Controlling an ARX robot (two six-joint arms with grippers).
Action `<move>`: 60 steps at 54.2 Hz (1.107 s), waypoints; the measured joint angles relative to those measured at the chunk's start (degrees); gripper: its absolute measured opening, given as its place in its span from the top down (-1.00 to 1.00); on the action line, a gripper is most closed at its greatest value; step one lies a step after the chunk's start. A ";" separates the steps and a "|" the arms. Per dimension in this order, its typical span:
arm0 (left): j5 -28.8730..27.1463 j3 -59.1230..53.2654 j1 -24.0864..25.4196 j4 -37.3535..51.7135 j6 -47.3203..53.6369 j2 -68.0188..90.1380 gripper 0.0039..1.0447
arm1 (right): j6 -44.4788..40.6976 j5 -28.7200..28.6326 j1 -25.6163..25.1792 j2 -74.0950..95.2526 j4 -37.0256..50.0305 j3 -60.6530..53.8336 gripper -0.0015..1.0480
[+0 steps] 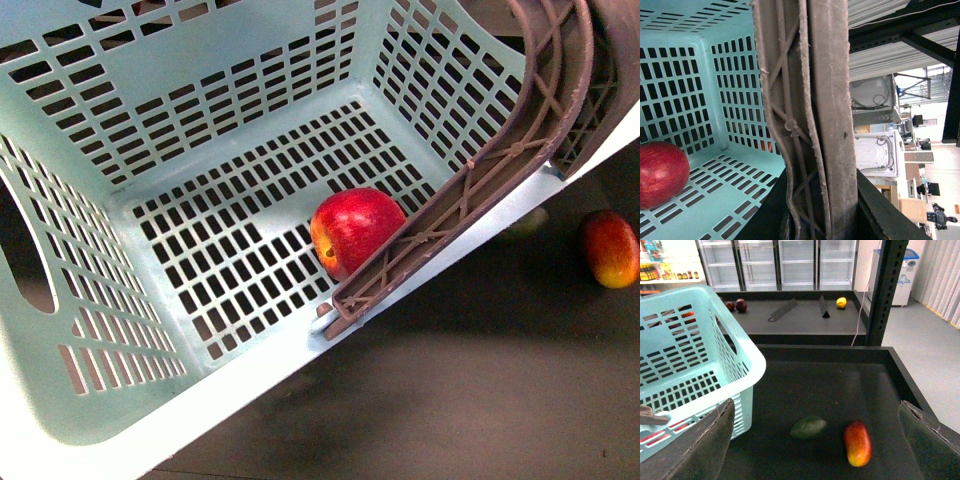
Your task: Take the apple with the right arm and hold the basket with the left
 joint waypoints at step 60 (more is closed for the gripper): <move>-23.67 -0.11 16.50 10.47 -11.72 12.41 0.62 | -0.02 -0.02 0.00 -0.02 -0.02 0.00 -0.83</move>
